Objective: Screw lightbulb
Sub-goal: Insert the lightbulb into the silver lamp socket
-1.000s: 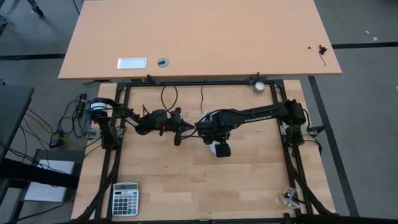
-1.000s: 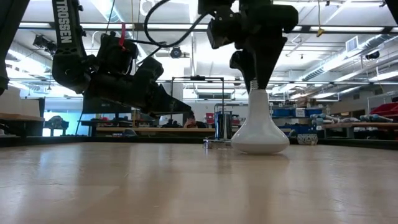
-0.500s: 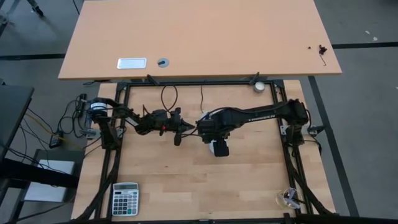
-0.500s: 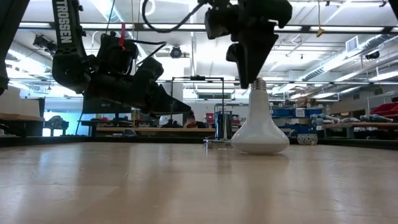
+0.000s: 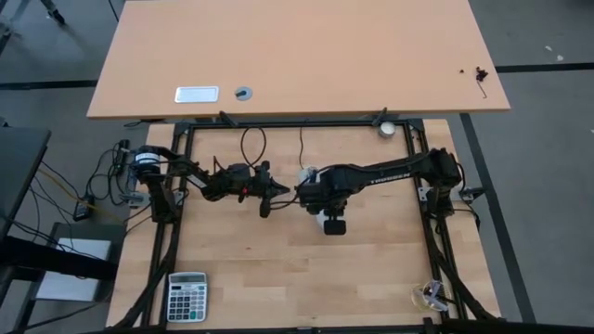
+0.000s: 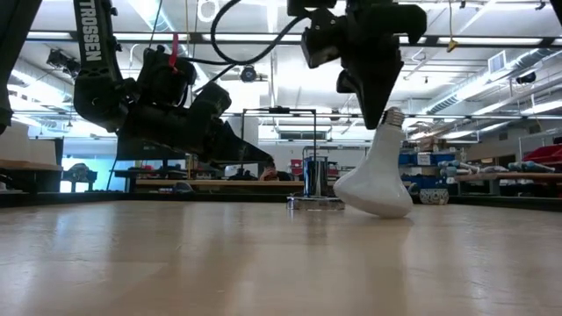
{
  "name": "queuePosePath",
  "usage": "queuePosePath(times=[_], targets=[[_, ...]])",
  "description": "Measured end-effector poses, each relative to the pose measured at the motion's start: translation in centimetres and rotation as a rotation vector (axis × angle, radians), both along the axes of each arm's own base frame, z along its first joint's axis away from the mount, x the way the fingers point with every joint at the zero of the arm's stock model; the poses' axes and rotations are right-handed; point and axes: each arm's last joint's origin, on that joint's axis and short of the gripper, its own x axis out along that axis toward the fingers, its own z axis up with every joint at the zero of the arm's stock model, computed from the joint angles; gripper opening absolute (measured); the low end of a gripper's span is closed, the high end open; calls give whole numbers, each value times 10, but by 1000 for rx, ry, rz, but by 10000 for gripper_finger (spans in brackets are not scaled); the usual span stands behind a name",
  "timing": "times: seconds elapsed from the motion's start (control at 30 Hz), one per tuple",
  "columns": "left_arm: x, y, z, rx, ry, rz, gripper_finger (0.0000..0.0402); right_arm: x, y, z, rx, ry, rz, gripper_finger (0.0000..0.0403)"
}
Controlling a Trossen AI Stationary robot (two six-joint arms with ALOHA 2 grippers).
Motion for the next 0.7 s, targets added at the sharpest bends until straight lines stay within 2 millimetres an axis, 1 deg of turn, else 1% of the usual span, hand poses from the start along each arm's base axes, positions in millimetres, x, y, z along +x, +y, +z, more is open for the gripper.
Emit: queuePosePath(times=[0.1,0.27,0.47,0.57,0.7], targets=[[0,0,0,0,0,0,4,-2,5,0,-42,15,0,7],[0,0,0,-1,5,0,4,-7,12,0,-65,53,-46,19],[0,0,-1,-2,10,-1,4,-11,26,-1,-72,67,-54,5],[0,0,-1,-3,10,0,4,-14,29,-6,-76,87,-66,8],[0,0,-1,-2,10,-1,4,-21,32,-20,-89,140,-65,10]])
